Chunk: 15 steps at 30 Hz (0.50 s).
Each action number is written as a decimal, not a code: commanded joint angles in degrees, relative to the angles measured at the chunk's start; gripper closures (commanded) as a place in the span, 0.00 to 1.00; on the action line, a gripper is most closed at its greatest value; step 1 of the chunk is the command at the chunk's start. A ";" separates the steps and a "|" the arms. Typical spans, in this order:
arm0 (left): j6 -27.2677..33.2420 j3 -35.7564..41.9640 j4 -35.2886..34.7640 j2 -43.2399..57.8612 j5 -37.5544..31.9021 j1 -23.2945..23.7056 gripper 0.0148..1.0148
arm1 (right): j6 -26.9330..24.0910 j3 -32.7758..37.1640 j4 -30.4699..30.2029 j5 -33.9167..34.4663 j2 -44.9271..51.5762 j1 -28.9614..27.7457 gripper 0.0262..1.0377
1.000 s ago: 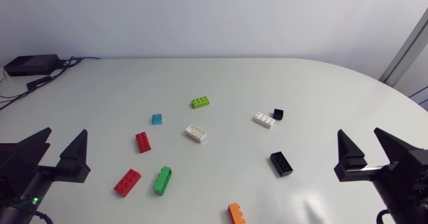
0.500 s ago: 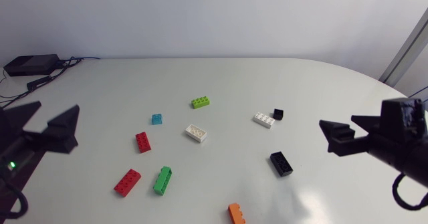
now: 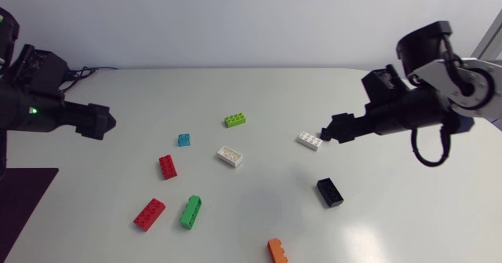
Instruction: Sort duplo bricks by size, large to the right and small to the left
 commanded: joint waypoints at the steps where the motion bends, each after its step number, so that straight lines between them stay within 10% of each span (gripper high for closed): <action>1: 1.73 0.00 -0.97 0.24 -0.48 -0.51 0.03 | -8.04 3.98 -1.33 -1.15 6.92 0.22 0.04; 15: 4.19 -3.34 0.88 -6.00 -0.22 0.72 0.03 | -32.65 24.81 -5.28 1.49 37.86 -0.40 0.05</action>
